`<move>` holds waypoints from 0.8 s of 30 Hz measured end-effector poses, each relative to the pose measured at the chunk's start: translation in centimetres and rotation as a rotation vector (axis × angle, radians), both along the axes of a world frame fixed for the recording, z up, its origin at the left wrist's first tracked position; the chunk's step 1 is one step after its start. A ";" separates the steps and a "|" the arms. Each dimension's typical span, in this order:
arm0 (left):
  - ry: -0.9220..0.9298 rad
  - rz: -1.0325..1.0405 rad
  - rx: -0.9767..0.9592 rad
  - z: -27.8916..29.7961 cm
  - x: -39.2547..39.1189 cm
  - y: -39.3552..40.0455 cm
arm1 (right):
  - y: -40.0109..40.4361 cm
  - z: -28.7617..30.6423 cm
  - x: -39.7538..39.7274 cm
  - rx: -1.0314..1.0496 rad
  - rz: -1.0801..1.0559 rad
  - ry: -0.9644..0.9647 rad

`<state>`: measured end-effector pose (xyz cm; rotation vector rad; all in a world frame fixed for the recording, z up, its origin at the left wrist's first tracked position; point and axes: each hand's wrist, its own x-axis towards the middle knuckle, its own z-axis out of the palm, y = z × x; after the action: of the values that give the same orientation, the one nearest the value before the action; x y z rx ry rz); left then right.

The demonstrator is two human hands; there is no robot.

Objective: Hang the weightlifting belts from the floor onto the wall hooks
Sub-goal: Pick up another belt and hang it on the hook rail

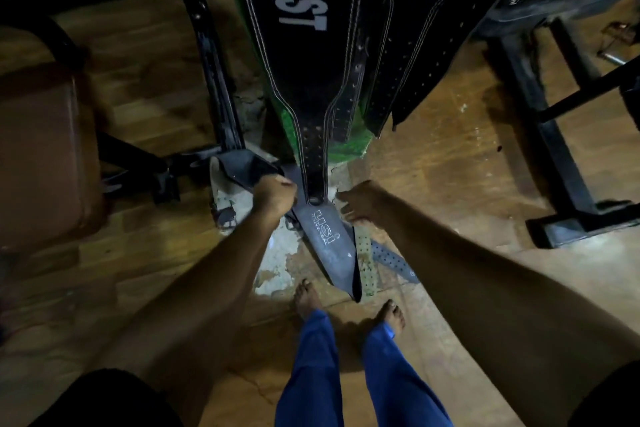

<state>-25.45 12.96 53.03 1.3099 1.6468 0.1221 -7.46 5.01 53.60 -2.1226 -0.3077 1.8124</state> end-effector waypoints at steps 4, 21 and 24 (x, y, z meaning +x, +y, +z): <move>-0.124 -0.016 -0.200 -0.1 0.7 -4.5 | -1.6 -1.2 -1.1 0.007 0.003 0.112; -0.233 0.253 -0.286 -35.4 -1.4 -3.6 | 0.2 -35.6 -4.6 0.058 0.142 -0.145; -0.244 0.266 -0.239 -42.8 -1.0 -3.0 | 0.3 -43.0 -5.0 0.104 0.202 -0.225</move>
<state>-26.43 9.99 10.28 0.8577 1.5642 0.2281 -12.48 5.33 10.60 -2.2929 -0.6786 1.6185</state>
